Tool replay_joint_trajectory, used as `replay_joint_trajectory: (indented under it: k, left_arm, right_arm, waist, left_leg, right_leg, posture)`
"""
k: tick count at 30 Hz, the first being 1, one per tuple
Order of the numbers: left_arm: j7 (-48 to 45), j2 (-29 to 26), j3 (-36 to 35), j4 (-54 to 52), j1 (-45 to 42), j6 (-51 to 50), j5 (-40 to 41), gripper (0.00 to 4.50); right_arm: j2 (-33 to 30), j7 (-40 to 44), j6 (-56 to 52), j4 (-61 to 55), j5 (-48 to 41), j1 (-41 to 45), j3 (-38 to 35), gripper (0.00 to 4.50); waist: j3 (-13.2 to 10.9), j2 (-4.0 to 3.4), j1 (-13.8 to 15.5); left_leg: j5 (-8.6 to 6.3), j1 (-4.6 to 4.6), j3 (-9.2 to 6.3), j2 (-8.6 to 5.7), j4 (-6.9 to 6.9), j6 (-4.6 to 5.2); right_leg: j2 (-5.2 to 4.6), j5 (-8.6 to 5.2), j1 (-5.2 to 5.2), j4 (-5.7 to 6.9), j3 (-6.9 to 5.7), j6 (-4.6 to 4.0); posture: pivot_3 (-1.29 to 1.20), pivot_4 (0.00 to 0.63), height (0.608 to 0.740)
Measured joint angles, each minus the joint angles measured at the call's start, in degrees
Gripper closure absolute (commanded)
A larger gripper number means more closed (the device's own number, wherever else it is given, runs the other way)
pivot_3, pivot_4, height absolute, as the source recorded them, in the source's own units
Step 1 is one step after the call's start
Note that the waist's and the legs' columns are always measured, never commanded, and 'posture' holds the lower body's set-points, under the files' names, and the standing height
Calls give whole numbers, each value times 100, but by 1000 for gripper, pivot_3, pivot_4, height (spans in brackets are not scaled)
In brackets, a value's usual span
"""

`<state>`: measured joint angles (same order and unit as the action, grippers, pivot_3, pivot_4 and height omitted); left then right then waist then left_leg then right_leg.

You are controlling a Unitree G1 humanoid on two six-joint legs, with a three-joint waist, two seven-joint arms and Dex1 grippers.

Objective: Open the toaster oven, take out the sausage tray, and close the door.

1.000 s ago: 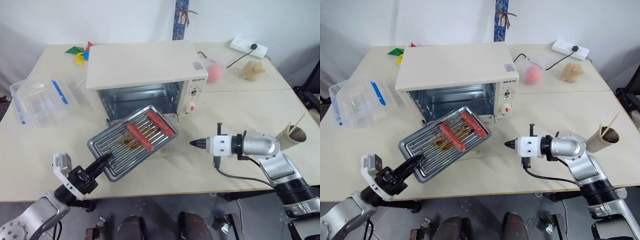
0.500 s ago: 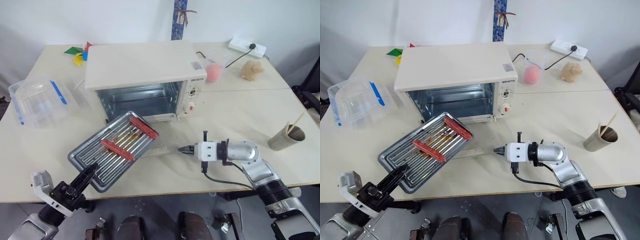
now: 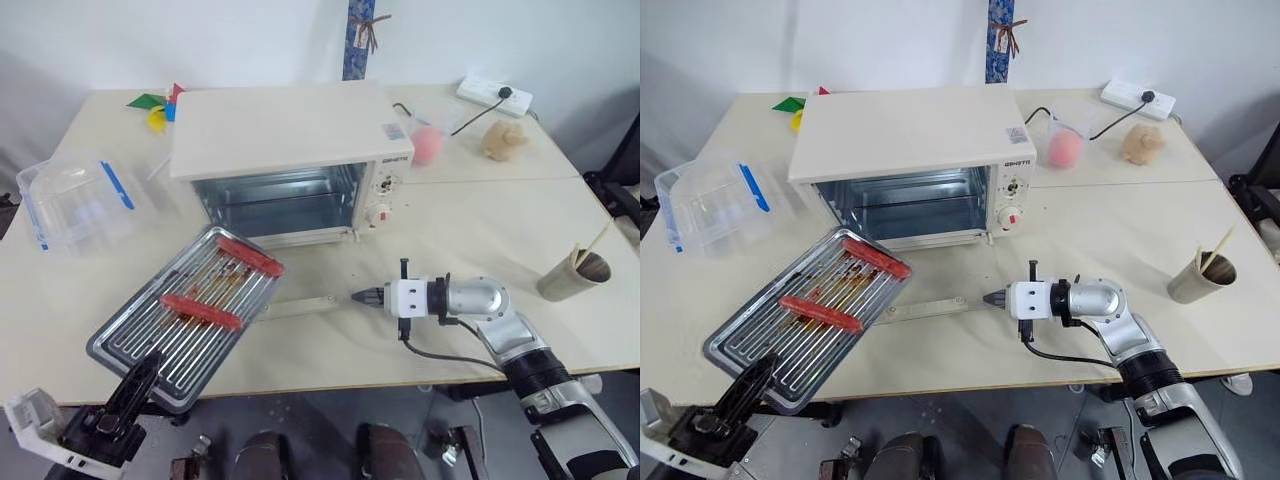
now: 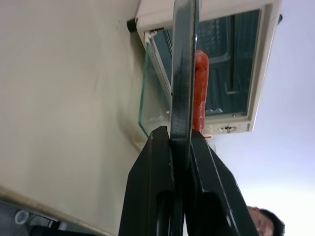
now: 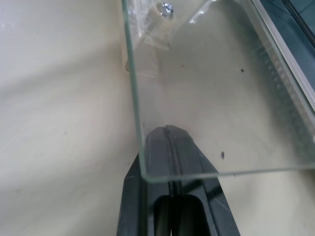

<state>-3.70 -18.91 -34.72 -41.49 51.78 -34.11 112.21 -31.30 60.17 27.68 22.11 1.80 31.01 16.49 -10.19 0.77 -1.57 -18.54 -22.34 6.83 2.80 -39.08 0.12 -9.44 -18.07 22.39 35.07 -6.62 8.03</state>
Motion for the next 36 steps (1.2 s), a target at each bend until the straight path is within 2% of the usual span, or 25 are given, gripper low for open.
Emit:
replay_joint_trajectory:
  k: [13, 27, 36]
  left_arm:
    - [-569, 37, 90, -246, 983, 480, 1, 4500]
    - [-568, 364, -153, 132, 843, 527, 3, 4500]
    - [-495, 554, -662, 611, 401, 287, 4, 4500]
  right_arm:
    - [49, 127, 318, 330, -6, 155, 9, 4479]
    - [64, 89, 455, 559, 36, 291, 8, 4479]
    - [8, 25, 338, 558, 43, 310, -83, 4479]
  waist:
    - [0, 0, -10]
    - [0, 0, -9]
    - [0, 0, -9]
  left_leg:
    - [-6, 0, 2, 0, -1, 6]
    - [-7, 0, 2, 0, -4, 7]
    - [-8, 0, 3, 0, -4, 7]
  right_leg:
    - [0, -9, -1, -3, 0, -16]
    - [1, -10, -1, -1, -1, -18]
    - [1, -9, 0, 0, -1, -18]
  posture:
    - [0, 150, 740]
    - [0, 150, 740]
    - [0, 150, 740]
